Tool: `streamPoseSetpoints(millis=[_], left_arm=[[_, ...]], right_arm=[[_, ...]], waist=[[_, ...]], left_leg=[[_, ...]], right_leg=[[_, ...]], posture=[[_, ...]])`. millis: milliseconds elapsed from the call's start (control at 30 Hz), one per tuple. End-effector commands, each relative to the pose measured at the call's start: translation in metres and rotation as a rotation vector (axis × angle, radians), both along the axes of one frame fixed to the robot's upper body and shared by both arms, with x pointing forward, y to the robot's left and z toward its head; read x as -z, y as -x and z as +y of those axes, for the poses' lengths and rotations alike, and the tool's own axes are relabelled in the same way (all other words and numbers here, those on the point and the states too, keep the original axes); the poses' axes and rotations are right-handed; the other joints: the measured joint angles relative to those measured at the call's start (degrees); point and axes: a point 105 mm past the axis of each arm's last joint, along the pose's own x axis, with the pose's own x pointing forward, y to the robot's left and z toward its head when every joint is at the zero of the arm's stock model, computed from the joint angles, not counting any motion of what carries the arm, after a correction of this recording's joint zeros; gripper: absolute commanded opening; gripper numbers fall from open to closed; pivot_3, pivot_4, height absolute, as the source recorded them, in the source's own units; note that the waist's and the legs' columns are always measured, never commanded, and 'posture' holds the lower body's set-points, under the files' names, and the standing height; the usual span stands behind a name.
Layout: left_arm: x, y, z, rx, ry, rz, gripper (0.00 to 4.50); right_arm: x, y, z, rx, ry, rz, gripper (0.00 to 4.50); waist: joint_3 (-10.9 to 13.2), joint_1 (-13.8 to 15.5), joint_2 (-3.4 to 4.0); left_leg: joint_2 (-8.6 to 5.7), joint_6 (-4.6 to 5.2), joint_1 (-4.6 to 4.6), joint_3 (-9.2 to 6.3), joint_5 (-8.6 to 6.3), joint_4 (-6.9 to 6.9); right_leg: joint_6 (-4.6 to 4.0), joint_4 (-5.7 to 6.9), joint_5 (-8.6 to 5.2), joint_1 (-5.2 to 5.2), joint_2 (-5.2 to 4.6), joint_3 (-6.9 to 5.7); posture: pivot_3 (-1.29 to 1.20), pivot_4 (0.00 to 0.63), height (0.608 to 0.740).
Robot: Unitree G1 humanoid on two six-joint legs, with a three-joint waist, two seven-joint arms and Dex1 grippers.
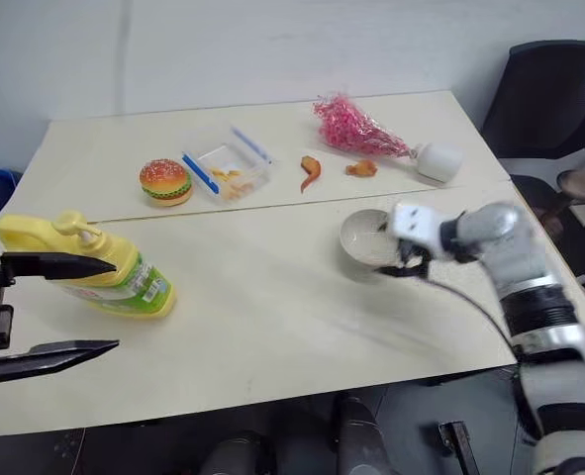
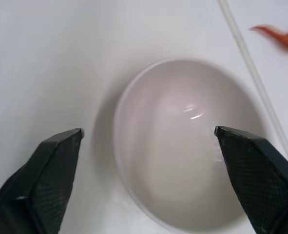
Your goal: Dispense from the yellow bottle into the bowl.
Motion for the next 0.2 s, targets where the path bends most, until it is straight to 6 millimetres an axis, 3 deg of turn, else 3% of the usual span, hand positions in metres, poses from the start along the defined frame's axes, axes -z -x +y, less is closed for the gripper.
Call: streamPoseSetpoints(millis=[33, 100, 200], left_arm=[[-0.013, 0.001, 0.009, -0.026, 0.024, -0.047, 4.50], [-0.018, 0.001, 0.015, -0.051, 0.033, -0.063, 4.50], [-0.022, -0.003, 0.024, -0.099, 0.030, -0.086, 4.50]], right_arm=[[-0.038, 0.031, -0.029, -0.043, -0.066, 0.077, 4.33], [-0.047, 0.047, -0.048, -0.016, -0.084, 0.155, 4.33], [-0.053, 0.058, -0.058, 0.015, -0.133, 0.215, 4.33]], waist=[[0.0, 0.6, 0.00], [0.0, 0.9, 0.00], [0.0, 0.9, 0.01]], left_leg=[[0.01, 0.02, 0.00, 0.00, -0.01, -0.01], [0.01, 0.08, -0.01, 0.02, -0.04, -0.02], [0.01, 0.18, -0.02, 0.06, -0.10, -0.02]], right_leg=[[-0.01, -0.05, -0.01, 0.00, 0.01, -0.01], [-0.01, -0.09, 0.00, 0.02, 0.02, -0.01], [0.02, -0.32, 0.01, 0.03, 0.00, -0.02]], posture=[[0.00, 0.150, 0.740], [0.00, 0.150, 0.740], [0.00, 0.150, 0.740]])
